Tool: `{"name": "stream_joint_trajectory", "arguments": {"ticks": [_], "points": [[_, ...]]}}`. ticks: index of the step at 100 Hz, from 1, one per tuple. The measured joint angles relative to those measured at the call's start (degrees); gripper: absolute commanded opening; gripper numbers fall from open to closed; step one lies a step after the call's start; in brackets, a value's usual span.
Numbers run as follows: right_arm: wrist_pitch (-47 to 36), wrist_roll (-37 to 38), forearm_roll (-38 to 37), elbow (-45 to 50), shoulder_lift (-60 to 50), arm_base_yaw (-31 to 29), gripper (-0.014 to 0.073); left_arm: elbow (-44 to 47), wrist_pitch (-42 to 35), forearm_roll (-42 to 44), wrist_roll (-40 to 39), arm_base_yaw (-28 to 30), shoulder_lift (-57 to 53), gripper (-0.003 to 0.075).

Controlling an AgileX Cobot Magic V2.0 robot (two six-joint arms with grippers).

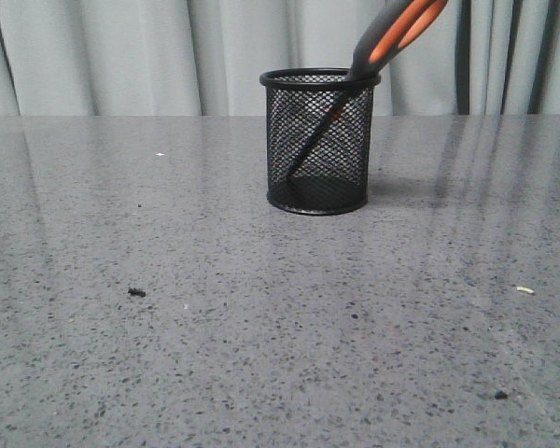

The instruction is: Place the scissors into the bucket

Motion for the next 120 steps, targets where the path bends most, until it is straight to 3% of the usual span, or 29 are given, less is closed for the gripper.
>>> {"name": "stream_joint_trajectory", "arguments": {"ticks": [18,120], "points": [[0.00,0.00,0.00,0.00,0.00,0.00,-0.0045,0.00,6.22,-0.42,0.00,2.58,0.00,-0.0020],[-0.36,0.00,0.00,2.73,0.00,0.00,-0.0045,-0.09,6.44,-0.61,0.00,3.56,0.00,-0.0020]]}}
